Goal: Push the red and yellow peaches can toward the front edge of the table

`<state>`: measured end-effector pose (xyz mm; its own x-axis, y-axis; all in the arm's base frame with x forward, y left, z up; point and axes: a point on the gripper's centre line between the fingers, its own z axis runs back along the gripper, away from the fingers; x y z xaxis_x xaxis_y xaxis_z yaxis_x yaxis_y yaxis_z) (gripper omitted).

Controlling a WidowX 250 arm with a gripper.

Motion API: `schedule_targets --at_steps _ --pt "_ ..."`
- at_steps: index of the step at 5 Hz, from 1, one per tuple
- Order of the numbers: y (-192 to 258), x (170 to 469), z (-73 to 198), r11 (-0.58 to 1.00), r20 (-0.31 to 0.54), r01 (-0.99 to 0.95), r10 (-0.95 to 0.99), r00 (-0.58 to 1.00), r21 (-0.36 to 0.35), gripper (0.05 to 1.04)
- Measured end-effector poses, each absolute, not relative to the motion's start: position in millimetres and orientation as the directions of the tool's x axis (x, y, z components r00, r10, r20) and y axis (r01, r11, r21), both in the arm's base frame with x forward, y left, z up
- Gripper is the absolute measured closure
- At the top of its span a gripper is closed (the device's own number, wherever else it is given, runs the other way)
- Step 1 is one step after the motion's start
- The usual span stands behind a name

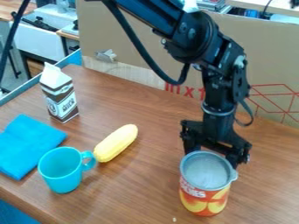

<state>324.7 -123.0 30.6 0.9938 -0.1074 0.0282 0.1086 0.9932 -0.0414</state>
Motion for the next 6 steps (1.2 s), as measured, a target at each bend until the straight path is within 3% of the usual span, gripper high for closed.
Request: schedule_targets --at_steps 1,3,6 --pt "-133 302 22 0.989 -0.017 0.145 -0.145 0.989 -0.03 0.083" --pt "-127 270 29 0.989 -0.025 0.138 -0.14 0.99 -0.046 0.083" --pt "-127 256 33 0.99 -0.04 0.121 -0.124 0.991 -0.079 0.083"
